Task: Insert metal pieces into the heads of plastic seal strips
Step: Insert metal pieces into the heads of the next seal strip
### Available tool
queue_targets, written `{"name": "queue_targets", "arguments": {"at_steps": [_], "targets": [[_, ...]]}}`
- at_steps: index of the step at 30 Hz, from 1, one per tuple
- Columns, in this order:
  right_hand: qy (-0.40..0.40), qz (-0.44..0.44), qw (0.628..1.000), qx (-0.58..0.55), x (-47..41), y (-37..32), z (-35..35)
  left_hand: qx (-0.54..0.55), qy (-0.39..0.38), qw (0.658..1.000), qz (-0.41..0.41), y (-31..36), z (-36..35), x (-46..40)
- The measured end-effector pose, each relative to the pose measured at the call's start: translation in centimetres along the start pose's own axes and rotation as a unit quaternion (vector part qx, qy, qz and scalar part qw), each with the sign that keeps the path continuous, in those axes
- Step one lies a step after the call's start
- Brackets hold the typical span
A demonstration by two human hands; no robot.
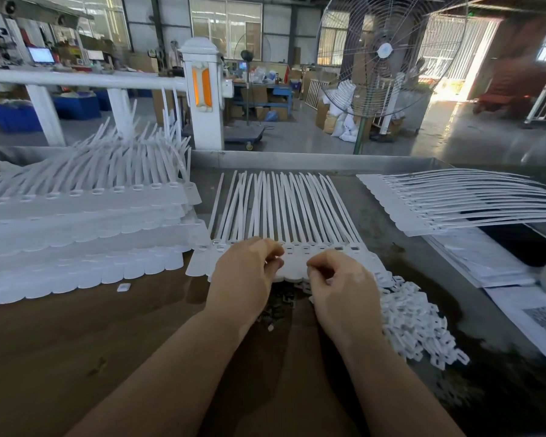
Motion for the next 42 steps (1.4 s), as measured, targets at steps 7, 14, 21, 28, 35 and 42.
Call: {"name": "queue_targets", "arguments": {"at_steps": [7,14,21,28,35,42], "targets": [[-0.001,0.004,1.000,-0.004,0.0,0.0,-0.1,-0.027,-0.038,0.999,-0.015,0.0,-0.6,0.0],[-0.012,0.003,1.000,-0.004,0.0,0.0,-0.3,-0.031,-0.068,0.997,-0.021,0.1,-1.4,0.0],[-0.008,0.009,1.000,-0.001,0.1,-0.2,-0.1,-0.037,-0.036,0.999,0.005,-0.9,-1.0,-0.1],[-0.010,0.007,1.000,-0.005,0.1,-0.2,-0.1,-0.031,-0.043,0.999,0.010,-1.0,-1.0,-0.1],[-0.009,0.005,1.000,-0.003,0.0,-0.2,-0.1,0.008,-0.049,0.999,0.015,-1.1,-0.8,-0.1],[-0.004,0.010,1.000,0.004,0.1,-0.3,0.1,0.009,-0.105,0.994,-0.015,0.0,-1.2,0.2]]}}
Point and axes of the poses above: each hand's wrist, its own x-axis away from the middle knuckle, its own z-axis out of the back of the hand, y = z × x, the point moved 10 cm from there along -x, towards the middle knuckle, and after that the axes turned 15 degrees about x, right-handed, at the moved point
